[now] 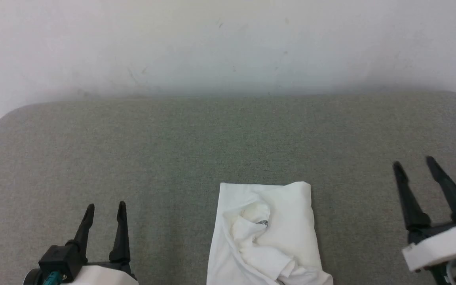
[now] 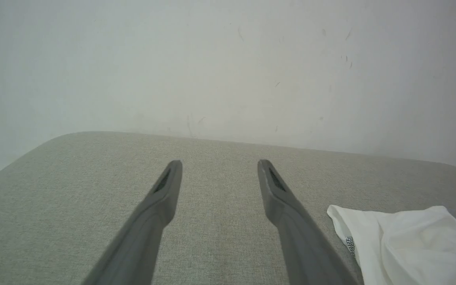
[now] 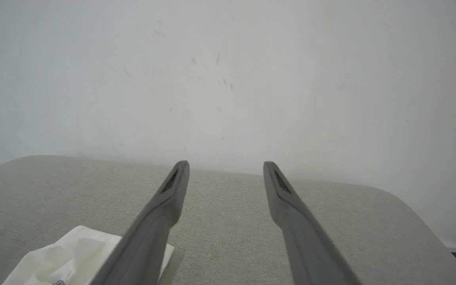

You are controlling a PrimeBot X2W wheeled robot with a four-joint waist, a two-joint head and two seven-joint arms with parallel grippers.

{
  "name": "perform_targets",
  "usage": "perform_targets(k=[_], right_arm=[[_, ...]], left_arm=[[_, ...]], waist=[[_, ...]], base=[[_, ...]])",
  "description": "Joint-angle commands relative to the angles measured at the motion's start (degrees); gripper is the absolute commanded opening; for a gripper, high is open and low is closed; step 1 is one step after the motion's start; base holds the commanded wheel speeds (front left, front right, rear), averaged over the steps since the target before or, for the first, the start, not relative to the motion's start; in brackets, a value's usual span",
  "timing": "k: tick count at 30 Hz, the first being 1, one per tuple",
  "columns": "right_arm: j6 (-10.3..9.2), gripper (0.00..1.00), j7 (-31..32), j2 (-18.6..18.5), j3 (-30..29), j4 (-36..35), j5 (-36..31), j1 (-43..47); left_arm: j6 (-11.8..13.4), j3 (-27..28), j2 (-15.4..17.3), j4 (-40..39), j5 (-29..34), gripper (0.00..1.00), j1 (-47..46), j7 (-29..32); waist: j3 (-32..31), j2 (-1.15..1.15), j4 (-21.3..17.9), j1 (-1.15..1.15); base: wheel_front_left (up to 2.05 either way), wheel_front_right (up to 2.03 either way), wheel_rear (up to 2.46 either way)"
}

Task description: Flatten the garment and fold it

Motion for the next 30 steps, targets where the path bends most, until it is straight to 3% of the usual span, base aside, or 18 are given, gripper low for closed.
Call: perform_targets(k=[1,9,12,16,20,24,30], right_arm=[[-0.05,1.0,-0.4,0.6,-0.9,-0.6,-0.2,1.1],[-0.05,1.0,0.8,3.3,-6.6,-2.4,0.0,6.9],[-0.05,1.0,4.7,4.0,-8.3,0.1,2.7,7.4],[-0.05,1.0,15.6,2.9,-10.6,6.9,9.4,5.5],[-0.05,1.0,31.1,0.5,-9.8,14.7,18.3,2.8],[-0.05,1.0,43.0,1.8,-9.2,18.5,27.3,0.2],[-0.05,1.0,49.7,6.2,-6.3,20.8,37.0,-4.2]], left_arm=[[0.1,0.2,-0.1,-0.1,0.7,1.0,0.6,-0.3],[0.0,0.8,0.0,0.0,0.8,1.0,1.8,-0.3],[0.0,0.9,0.0,0.2,0.7,1.0,2.1,-0.3],[-0.2,0.8,0.1,0.3,0.7,1.0,1.9,-0.3],[-0.4,0.3,-0.1,0.5,0.8,1.0,0.8,-0.3],[-0.7,-0.4,-0.5,0.8,0.9,1.0,-0.5,-0.3],[-1.1,-1.2,-1.5,1.4,0.9,1.0,-2.8,-0.3]], waist=[[-0.4,0.01,-0.4,0.0],[-1.4,0.01,-2.0,0.0],[-1.4,0.01,-2.5,0.0],[-0.8,0.01,-2.5,0.0],[0.2,0.01,-1.0,0.0],[1.3,0.01,1.4,0.0],[2.9,0.01,4.7,0.0]], base=[[0.0,0.0,0.0],[0.0,0.0,0.0],[0.0,0.0,0.0],[0.0,0.0,0.0],[0.0,0.0,0.0],[0.0,0.0,0.0],[0.0,0.0,0.0]])
